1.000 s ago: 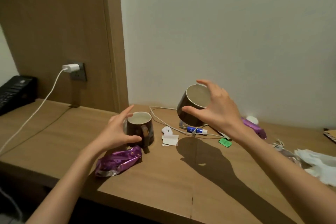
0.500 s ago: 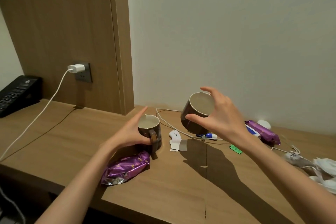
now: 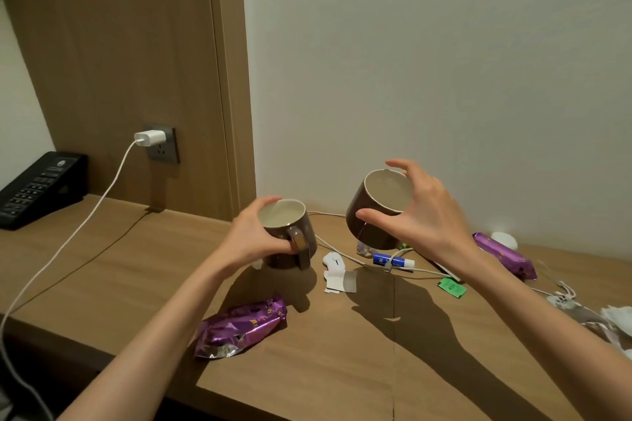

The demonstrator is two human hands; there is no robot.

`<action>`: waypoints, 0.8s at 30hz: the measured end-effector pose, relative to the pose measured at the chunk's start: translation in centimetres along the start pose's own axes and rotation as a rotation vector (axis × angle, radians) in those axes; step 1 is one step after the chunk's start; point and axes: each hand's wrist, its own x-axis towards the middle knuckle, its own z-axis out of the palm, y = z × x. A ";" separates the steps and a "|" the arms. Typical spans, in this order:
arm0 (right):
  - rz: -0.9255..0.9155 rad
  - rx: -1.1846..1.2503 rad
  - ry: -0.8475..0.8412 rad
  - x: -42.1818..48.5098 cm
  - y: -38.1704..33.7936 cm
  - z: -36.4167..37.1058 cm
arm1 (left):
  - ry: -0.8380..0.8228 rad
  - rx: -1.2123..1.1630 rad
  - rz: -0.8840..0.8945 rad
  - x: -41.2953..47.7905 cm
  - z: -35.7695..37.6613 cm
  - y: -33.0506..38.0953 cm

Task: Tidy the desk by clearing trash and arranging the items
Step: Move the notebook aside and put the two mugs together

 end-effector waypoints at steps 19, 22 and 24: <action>-0.004 0.221 -0.140 12.1 -3.9 15.0 | 0.430 0.188 -0.103 5.6 -6.2 -7.2; 0.019 0.244 -0.194 13.3 -4.1 18.0 | 0.470 0.175 -0.152 5.5 -5.8 -9.0; 0.033 0.236 -0.221 13.9 -4.1 19.8 | 0.492 0.169 -0.189 5.4 -5.4 -9.9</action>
